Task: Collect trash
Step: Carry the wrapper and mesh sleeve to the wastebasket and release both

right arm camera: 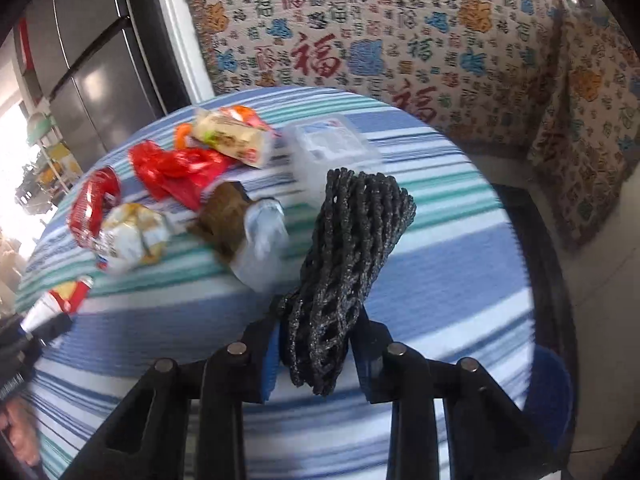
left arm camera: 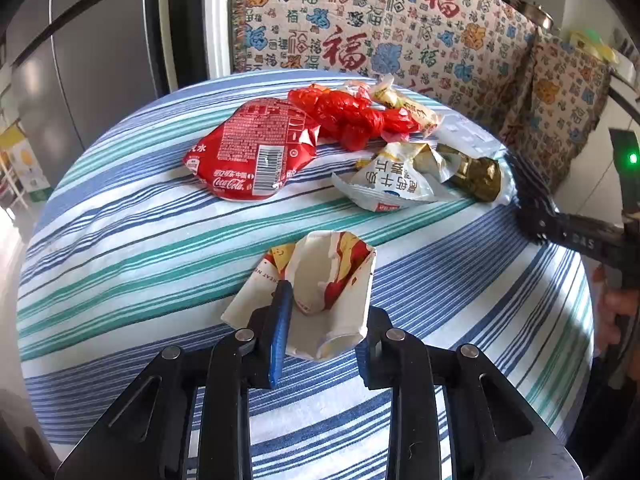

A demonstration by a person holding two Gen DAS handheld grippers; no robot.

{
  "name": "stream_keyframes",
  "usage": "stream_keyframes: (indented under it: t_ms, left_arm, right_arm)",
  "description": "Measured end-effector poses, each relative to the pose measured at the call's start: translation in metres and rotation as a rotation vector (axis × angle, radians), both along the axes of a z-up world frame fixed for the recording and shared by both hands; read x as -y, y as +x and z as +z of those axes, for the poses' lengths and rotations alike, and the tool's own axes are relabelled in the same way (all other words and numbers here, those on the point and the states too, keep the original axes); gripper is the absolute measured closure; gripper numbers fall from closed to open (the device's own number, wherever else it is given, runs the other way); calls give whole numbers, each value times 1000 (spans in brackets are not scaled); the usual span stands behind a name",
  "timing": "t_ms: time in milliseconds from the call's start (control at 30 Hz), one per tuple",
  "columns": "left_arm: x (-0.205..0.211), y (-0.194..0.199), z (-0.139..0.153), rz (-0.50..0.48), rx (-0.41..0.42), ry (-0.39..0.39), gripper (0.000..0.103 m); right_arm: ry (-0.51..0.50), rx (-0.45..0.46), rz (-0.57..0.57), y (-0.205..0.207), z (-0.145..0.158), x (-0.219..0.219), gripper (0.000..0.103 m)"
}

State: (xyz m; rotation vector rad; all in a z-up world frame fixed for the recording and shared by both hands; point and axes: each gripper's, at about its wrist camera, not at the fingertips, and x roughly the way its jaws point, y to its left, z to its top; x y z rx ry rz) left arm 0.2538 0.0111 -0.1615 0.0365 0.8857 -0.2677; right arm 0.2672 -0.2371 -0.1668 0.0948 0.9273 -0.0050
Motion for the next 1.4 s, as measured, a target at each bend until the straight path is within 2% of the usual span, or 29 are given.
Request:
stream_keyframes:
  t_ms: [33, 67, 100, 167, 300, 433, 633, 767, 800, 833, 900, 1033, 1133, 1300, 1400]
  left_arm:
    - [1, 1, 0, 2, 0, -1, 75]
    - [2, 1, 0, 5, 2, -1, 75]
    - [3, 1, 0, 7, 5, 1, 74]
    - [4, 1, -1, 12, 10, 6, 74]
    - [7, -1, -3, 14, 21, 20, 70]
    - [6, 0, -3, 10, 16, 9, 67]
    - [10, 0, -4, -4, 16, 17, 57]
    - [14, 2, -3, 6, 17, 18, 56]
    - [15, 2, -3, 7, 17, 12, 61]
    - [15, 2, -3, 7, 18, 11, 77]
    - [15, 2, -3, 7, 20, 10, 79]
    - [9, 2, 1, 25, 29, -35, 82]
    - [6, 0, 9, 23, 43, -72, 82]
    - [11, -8, 26, 10, 70, -103, 83]
    - [18, -13, 28, -14, 59, -138, 83]
  right_arm:
    - [-4, -8, 2, -3, 0, 5, 69]
    - [-4, -10, 6, -5, 1, 9, 59]
    - [5, -4, 9, -6, 1, 10, 38]
    - [42, 47, 2, -13, 5, 13, 25]
    - [36, 32, 4, -11, 0, 8, 25]
    - [-21, 9, -85, -6, -4, 13, 24]
    - [101, 36, -77, -11, -1, 26, 19]
    - [146, 60, -130, -12, -1, 36, 19]
    - [157, 63, -156, -10, -2, 40, 21]
    - [155, 66, -169, -8, -3, 41, 25]
    - [76, 52, -156, 0, -3, 37, 86]
    - [29, 49, -109, 1, 0, 31, 87]
    - [73, 60, -65, -10, 7, 29, 88]
    - [55, 97, 23, -30, 23, 21, 88]
    - [101, 91, 50, -39, 25, 26, 88]
